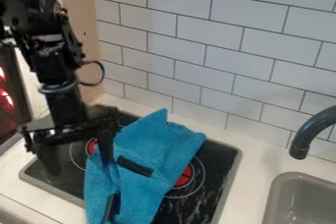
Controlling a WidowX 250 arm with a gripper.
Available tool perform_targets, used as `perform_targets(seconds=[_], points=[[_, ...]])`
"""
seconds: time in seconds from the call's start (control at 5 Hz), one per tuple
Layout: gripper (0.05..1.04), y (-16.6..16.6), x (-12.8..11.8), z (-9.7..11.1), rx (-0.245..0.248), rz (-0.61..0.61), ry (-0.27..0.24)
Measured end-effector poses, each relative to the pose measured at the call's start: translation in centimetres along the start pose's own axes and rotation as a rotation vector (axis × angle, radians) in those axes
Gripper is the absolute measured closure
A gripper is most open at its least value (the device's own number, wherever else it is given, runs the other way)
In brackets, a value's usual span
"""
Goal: Fold the cloth from bottom to the top
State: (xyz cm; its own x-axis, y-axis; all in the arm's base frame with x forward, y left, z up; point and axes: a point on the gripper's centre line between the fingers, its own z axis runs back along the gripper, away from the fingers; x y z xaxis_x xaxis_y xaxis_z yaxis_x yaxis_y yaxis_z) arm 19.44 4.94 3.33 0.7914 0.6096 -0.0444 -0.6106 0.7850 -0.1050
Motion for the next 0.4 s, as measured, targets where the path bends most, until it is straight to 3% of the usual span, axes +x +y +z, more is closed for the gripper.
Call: perform_targets(seconds=[0.4], points=[[0.084, -0.5, -0.5, -3.2, 0.089, -0.067, 0.009]])
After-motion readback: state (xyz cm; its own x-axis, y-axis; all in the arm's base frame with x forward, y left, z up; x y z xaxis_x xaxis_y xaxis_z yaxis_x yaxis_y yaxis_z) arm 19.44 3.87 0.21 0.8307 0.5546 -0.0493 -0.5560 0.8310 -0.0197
